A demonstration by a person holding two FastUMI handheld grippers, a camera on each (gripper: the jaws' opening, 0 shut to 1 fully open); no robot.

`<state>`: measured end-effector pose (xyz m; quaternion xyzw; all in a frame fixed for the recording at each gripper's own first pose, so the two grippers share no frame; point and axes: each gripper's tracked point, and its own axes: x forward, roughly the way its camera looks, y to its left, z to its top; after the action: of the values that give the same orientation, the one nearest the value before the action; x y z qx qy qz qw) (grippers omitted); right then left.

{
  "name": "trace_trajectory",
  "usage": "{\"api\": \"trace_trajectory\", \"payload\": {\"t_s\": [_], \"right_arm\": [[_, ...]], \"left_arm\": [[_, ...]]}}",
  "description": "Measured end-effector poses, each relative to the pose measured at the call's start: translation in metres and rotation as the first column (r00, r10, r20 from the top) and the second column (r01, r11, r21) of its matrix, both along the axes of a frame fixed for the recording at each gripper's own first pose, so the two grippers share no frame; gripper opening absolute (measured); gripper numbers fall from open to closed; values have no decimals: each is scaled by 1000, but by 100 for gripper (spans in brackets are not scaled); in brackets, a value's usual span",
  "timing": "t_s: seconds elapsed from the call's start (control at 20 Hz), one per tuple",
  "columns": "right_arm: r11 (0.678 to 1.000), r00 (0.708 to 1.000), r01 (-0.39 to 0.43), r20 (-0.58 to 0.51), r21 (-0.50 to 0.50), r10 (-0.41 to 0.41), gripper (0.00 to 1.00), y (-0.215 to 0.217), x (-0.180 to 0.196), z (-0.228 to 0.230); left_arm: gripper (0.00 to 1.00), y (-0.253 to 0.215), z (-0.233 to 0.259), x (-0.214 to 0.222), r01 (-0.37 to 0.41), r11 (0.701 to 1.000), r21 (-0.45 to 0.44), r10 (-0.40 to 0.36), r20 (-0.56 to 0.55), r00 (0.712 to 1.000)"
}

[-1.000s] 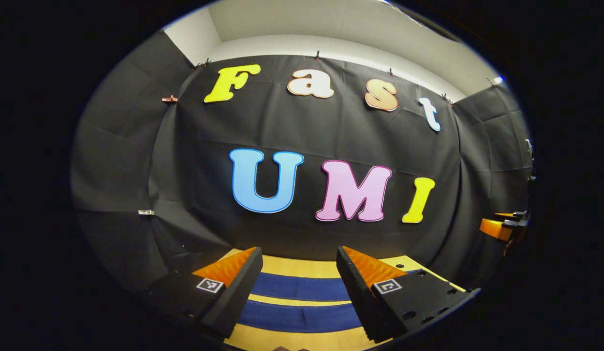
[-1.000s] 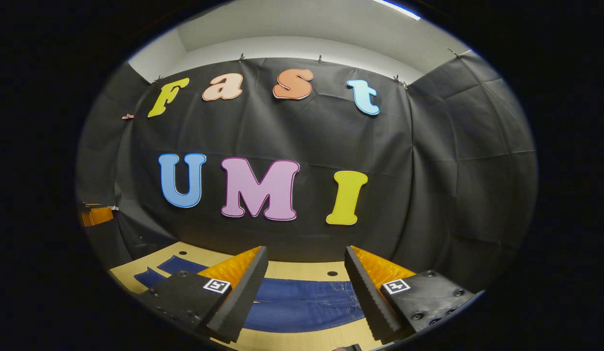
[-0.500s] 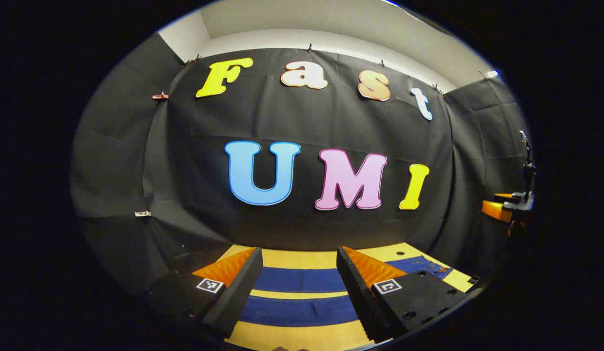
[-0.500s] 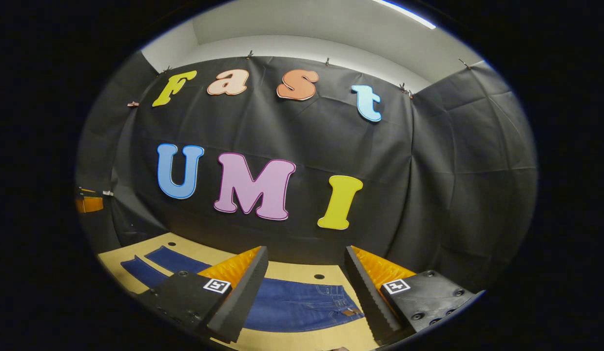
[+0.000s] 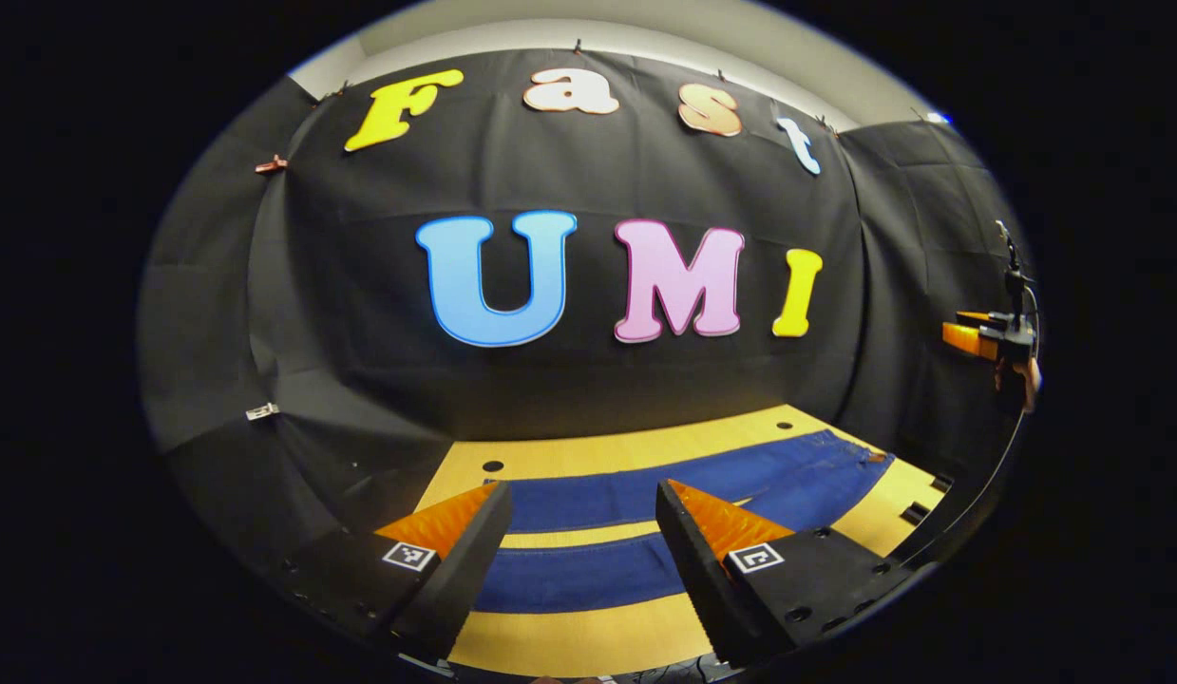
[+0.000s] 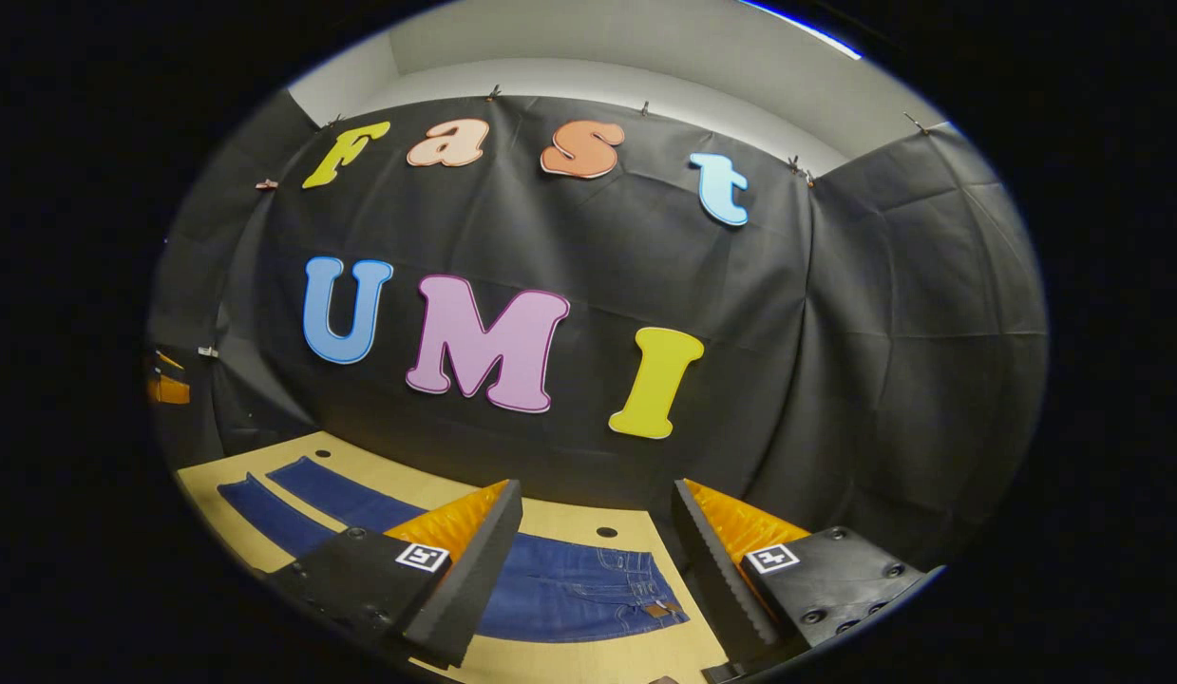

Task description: Grasp the waist and the cuffs of the jeans and fold them to make the two legs overlap; first hold the waist and fold one-third of the jeans toward the cuffs, then hold the cuffs and fold the remaining one-third in the same direction to finish folding.

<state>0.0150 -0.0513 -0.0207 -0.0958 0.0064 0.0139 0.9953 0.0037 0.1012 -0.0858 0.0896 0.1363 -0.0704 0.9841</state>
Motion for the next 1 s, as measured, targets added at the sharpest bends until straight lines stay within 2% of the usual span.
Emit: {"api": "trace_trajectory", "payload": {"t_s": [0.25,0.4,0.5,0.65,0.75,0.9,1.0], "right_arm": [[997,985,-14,-171,-82,0,97,-32,25,-71],[986,947,-80,-321,-146,29,97,-47,47,-132],[973,917,-121,-398,-196,34,98,-60,65,-169],[957,851,-185,-524,-225,41,98,-71,90,-221],[955,800,-214,-598,-207,49,98,-75,103,-249],[936,704,-293,-706,-193,75,98,-80,112,-291],[912,616,-357,-784,-201,68,98,-88,110,-325]], "left_arm": [[96,17,-55,17,23,1000,11,-21,-153,988],[96,26,-85,29,65,997,39,-54,-239,970],[96,31,-110,37,97,995,38,-80,-318,945],[96,39,-143,47,132,991,10,-115,-432,895],[96,46,-162,50,170,985,39,-128,-502,856],[96,56,-195,50,260,962,81,-158,-612,775],[96,57,-217,47,329,940,92,-181,-682,708]]}}
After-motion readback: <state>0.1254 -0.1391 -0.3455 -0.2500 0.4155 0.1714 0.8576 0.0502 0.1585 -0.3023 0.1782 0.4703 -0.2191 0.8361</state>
